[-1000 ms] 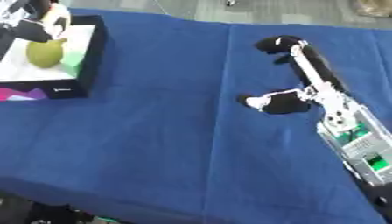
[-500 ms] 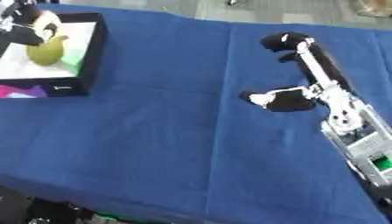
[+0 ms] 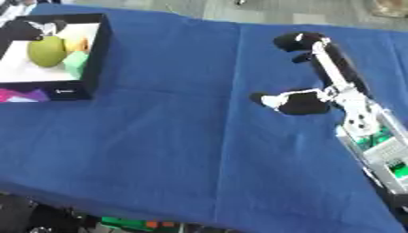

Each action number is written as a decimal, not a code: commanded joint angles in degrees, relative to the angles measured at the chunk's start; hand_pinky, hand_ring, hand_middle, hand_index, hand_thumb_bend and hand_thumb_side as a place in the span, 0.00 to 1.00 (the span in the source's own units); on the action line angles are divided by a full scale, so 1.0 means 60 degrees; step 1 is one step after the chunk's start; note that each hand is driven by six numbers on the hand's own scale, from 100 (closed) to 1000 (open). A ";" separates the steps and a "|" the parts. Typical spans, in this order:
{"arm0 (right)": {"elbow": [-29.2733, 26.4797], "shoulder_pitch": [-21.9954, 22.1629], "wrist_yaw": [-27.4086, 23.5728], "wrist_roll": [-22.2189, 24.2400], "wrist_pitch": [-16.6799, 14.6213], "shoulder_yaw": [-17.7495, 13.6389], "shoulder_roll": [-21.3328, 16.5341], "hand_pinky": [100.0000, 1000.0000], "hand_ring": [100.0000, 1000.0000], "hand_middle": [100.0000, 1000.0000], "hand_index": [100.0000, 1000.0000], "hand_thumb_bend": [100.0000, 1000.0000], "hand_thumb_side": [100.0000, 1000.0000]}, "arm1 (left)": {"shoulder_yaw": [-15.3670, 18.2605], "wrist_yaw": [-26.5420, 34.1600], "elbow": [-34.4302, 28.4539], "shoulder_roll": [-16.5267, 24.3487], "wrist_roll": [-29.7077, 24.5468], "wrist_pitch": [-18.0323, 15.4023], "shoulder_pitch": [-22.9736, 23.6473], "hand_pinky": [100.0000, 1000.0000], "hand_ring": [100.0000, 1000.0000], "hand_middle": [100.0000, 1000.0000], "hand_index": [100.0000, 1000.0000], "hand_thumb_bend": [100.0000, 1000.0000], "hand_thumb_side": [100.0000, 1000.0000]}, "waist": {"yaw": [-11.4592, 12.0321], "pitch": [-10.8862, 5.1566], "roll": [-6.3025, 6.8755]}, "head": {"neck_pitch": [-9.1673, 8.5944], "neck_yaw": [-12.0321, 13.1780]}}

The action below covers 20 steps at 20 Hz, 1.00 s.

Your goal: Pick up the objects with one hand, pass them to the other hand, and then place them into the box on the other side of the table.

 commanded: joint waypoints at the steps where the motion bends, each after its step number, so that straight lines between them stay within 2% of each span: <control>1: -0.0398 -0.0108 -0.0137 -0.0233 -0.0055 -0.0281 -0.0192 0.71 0.79 0.69 0.75 0.61 0.00 | 0.0468 0.0921 -0.0756 0.0239 0.0599 0.0120 0.0035 0.78 0.72 0.68 0.75 0.06 0.60 | -0.0003 -0.0152 0.0013 | -0.0024 -0.0044; 2: -0.0549 -0.0102 -0.0208 -0.0398 -0.0094 -0.0413 -0.0245 0.71 0.79 0.69 0.75 0.56 0.00 | 0.0668 0.1630 -0.1224 0.0175 0.0961 0.0124 0.0196 0.79 0.72 0.68 0.75 0.00 0.65 | -0.0014 -0.0152 0.0003 | -0.0024 -0.0106; 3: -0.0695 -0.0096 -0.0284 -0.0557 -0.0123 -0.0531 -0.0303 0.72 0.79 0.70 0.75 0.49 0.00 | 0.0819 0.2334 -0.1663 0.0133 0.1335 0.0131 0.0338 0.78 0.71 0.71 0.75 0.00 0.73 | -0.0025 -0.0155 -0.0008 | -0.0024 -0.0185; 4: -0.0855 -0.0082 -0.0378 -0.0742 -0.0151 -0.0692 -0.0371 0.72 0.79 0.70 0.75 0.47 0.00 | 0.1017 0.3096 -0.2142 0.0049 0.1781 0.0089 0.0469 0.78 0.71 0.73 0.76 0.00 0.77 | -0.0034 -0.0159 -0.0022 | -0.0024 -0.0306; 6: -0.1121 -0.0028 -0.0631 -0.1063 -0.0139 -0.0996 -0.0510 0.72 0.80 0.70 0.75 0.49 0.00 | 0.1260 0.4479 -0.2996 -0.0033 0.2594 -0.0063 0.0735 0.78 0.70 0.73 0.76 0.00 0.77 | -0.0056 -0.0172 -0.0036 | -0.0024 -0.0506; 9: -0.1468 0.0077 -0.0978 -0.1516 -0.0129 -0.1436 -0.0720 0.70 0.78 0.69 0.74 0.55 0.00 | 0.1371 0.5912 -0.3846 -0.0066 0.3365 -0.0234 0.1093 0.79 0.69 0.71 0.76 0.00 0.78 | -0.0090 -0.0196 -0.0029 | -0.0024 -0.0671; 14: -0.1653 0.0509 -0.1524 -0.2511 -0.0491 -0.2052 -0.1027 0.70 0.78 0.69 0.74 0.54 0.00 | 0.1489 0.7296 -0.4300 -0.0525 0.3680 -0.0310 0.1789 0.81 0.69 0.68 0.76 0.00 0.80 | -0.0179 -0.0213 -0.0019 | -0.0024 -0.0938; 19: -0.1659 0.1128 -0.2237 -0.3218 -0.0604 -0.2522 -0.1127 0.69 0.81 0.71 0.74 0.52 0.00 | 0.1621 0.7905 -0.4173 -0.0914 0.3876 -0.0695 0.2356 0.82 0.71 0.69 0.78 0.05 0.85 | -0.0282 -0.0185 -0.0009 | -0.0039 -0.1057; 20: -0.1659 0.1245 -0.2390 -0.3307 -0.0616 -0.2604 -0.1143 0.69 0.81 0.71 0.74 0.48 0.00 | 0.1650 0.7990 -0.4176 -0.0987 0.3898 -0.0816 0.2433 0.82 0.71 0.69 0.78 0.06 0.85 | -0.0298 -0.0175 -0.0007 | -0.0050 -0.1100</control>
